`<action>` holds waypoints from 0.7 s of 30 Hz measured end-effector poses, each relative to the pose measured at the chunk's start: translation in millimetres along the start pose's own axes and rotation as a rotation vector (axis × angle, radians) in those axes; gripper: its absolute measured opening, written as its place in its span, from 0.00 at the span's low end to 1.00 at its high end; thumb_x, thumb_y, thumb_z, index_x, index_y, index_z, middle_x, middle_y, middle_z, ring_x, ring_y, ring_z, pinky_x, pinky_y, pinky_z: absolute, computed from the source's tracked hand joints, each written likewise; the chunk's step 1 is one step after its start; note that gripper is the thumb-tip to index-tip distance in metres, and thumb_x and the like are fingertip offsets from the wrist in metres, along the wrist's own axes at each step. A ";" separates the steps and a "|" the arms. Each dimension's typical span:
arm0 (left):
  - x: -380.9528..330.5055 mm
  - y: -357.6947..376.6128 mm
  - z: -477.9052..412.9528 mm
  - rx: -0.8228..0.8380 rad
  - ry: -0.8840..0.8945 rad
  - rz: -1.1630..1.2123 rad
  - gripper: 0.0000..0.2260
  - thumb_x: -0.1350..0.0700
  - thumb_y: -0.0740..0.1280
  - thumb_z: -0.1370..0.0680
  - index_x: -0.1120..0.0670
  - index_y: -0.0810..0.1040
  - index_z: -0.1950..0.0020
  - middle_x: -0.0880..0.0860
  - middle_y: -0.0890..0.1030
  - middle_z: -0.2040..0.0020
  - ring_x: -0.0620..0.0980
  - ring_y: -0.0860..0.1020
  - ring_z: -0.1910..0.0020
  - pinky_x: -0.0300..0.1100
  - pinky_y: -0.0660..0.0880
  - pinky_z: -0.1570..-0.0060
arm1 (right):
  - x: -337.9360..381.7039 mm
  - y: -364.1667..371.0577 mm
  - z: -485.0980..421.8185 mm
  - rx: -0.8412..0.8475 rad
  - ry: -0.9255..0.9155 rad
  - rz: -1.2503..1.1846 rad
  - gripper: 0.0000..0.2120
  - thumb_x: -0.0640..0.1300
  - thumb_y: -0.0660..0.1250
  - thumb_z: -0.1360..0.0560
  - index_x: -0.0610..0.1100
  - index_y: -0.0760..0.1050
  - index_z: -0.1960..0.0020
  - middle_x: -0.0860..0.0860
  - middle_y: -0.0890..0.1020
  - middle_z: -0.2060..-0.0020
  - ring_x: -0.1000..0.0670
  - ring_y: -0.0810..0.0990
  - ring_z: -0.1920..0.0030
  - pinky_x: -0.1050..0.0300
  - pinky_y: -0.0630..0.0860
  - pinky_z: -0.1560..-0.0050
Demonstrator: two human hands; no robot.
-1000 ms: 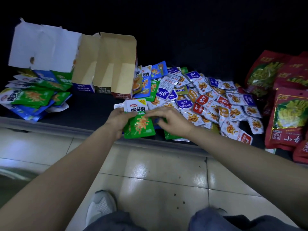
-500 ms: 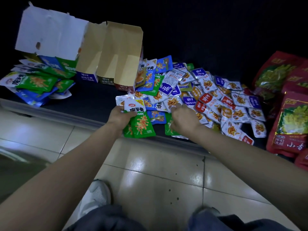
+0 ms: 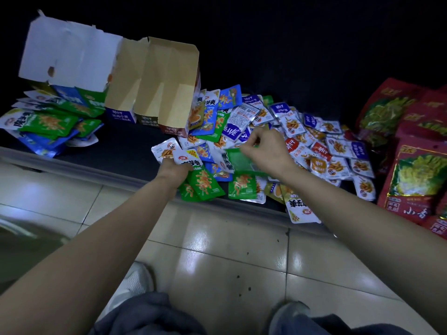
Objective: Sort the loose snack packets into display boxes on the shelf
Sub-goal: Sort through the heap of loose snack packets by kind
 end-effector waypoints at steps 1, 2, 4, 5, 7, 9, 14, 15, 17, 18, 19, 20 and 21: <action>2.0 1.5 -0.8 0.012 -0.014 0.008 0.16 0.63 0.67 0.23 0.61 0.73 0.35 0.59 0.80 0.41 0.59 0.79 0.44 0.53 0.77 0.44 | 2.2 -6.0 -1.9 -0.027 -0.014 -0.070 0.06 0.39 0.67 0.28 0.42 0.73 0.63 0.49 0.78 0.65 0.51 0.76 0.63 0.50 0.76 0.57; 3.0 4.1 1.5 0.026 -0.028 0.016 0.16 0.63 0.67 0.22 0.60 0.73 0.35 0.59 0.80 0.41 0.59 0.79 0.44 0.53 0.77 0.44 | 6.5 -7.2 -2.5 -0.025 -0.045 -0.123 0.05 0.40 0.66 0.27 0.41 0.73 0.61 0.49 0.79 0.64 0.51 0.77 0.62 0.50 0.77 0.56; 2.6 11.1 6.2 0.049 -0.046 0.078 0.16 0.62 0.65 0.21 0.59 0.71 0.34 0.60 0.79 0.40 0.59 0.80 0.46 0.54 0.78 0.47 | 17.7 9.6 2.0 0.102 -0.114 -0.152 0.04 0.43 0.65 0.26 0.42 0.74 0.58 0.47 0.82 0.58 0.51 0.80 0.56 0.55 0.79 0.53; 2.4 14.8 7.3 0.051 -0.053 0.149 0.14 0.61 0.63 0.20 0.59 0.71 0.34 0.60 0.80 0.41 0.58 0.81 0.49 0.53 0.79 0.50 | 21.2 25.2 6.7 0.199 -0.151 -0.120 0.03 0.41 0.65 0.25 0.43 0.74 0.57 0.47 0.83 0.55 0.50 0.81 0.54 0.55 0.79 0.52; 0.2 22.1 14.5 0.090 -0.114 0.365 0.12 0.53 0.58 0.17 0.58 0.75 0.40 0.60 0.81 0.44 0.56 0.82 0.54 0.50 0.79 0.56 | 26.8 53.3 18.7 0.322 -0.238 -0.046 0.05 0.38 0.66 0.25 0.46 0.74 0.57 0.46 0.83 0.54 0.48 0.82 0.49 0.49 0.79 0.50; 0.9 23.4 14.0 0.154 -0.135 0.476 0.20 0.43 0.56 0.17 0.57 0.78 0.43 0.59 0.84 0.48 0.56 0.83 0.55 0.49 0.79 0.58 | 28.8 70.6 25.9 0.363 -0.302 -0.039 0.07 0.37 0.67 0.25 0.48 0.73 0.57 0.46 0.84 0.54 0.45 0.82 0.47 0.45 0.78 0.48; 5.7 -17.4 0.9 -0.061 0.011 0.270 0.16 0.62 0.66 0.21 0.61 0.72 0.34 0.61 0.80 0.43 0.53 0.80 0.60 0.42 0.76 0.68 | 23.8 78.8 11.9 0.367 -0.273 -0.074 0.07 0.46 0.68 0.23 0.42 0.79 0.52 0.50 0.84 0.55 0.51 0.81 0.51 0.54 0.77 0.47; 6.7 -24.1 -1.6 -0.079 0.025 0.255 0.16 0.63 0.66 0.21 0.62 0.72 0.34 0.62 0.80 0.42 0.53 0.80 0.59 0.42 0.75 0.67 | 19.0 76.8 2.9 0.314 -0.276 0.031 0.07 0.46 0.68 0.23 0.42 0.79 0.49 0.49 0.83 0.52 0.50 0.80 0.50 0.54 0.76 0.50; 6.9 -37.3 -7.3 -0.105 0.046 0.222 0.16 0.64 0.66 0.22 0.62 0.72 0.34 0.62 0.79 0.42 0.55 0.79 0.56 0.42 0.74 0.64 | 8.8 80.9 -11.0 0.279 -0.295 0.359 0.13 0.45 0.69 0.24 0.43 0.75 0.41 0.46 0.79 0.44 0.45 0.76 0.43 0.52 0.73 0.50; 6.5 -42.3 -8.9 -0.107 0.052 0.202 0.16 0.64 0.66 0.22 0.62 0.72 0.33 0.61 0.79 0.42 0.56 0.79 0.54 0.43 0.74 0.63 | 3.4 87.1 -15.6 0.296 -0.310 0.521 0.17 0.46 0.71 0.25 0.43 0.73 0.39 0.45 0.77 0.41 0.44 0.73 0.41 0.51 0.72 0.48; 6.8 -46.3 -11.0 -0.106 0.054 0.189 0.16 0.63 0.66 0.22 0.62 0.72 0.34 0.61 0.79 0.43 0.55 0.79 0.55 0.43 0.74 0.62 | -0.1 93.1 -18.4 0.326 -0.321 0.642 0.21 0.47 0.72 0.26 0.43 0.71 0.37 0.44 0.74 0.39 0.43 0.71 0.39 0.50 0.71 0.47; 8.0 -49.1 -13.8 -0.104 0.051 0.181 0.16 0.63 0.66 0.22 0.62 0.72 0.34 0.60 0.79 0.44 0.54 0.79 0.56 0.42 0.74 0.62 | -1.8 98.3 -20.5 0.336 -0.332 0.722 0.23 0.48 0.72 0.27 0.43 0.70 0.36 0.43 0.72 0.38 0.42 0.70 0.38 0.49 0.70 0.46; 8.4 -51.2 -15.8 -0.101 0.053 0.175 0.16 0.63 0.66 0.22 0.63 0.72 0.35 0.60 0.80 0.45 0.53 0.79 0.57 0.42 0.75 0.63 | -1.2 101.2 -22.9 0.324 -0.346 0.764 0.24 0.48 0.72 0.27 0.42 0.70 0.35 0.43 0.71 0.39 0.42 0.70 0.38 0.48 0.70 0.47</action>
Point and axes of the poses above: each hand's wrist, its own z-axis away from the middle knuckle, its own y-axis out of the palm, x = y × z, the point moved 8 cm from there along -z, towards the middle knuckle
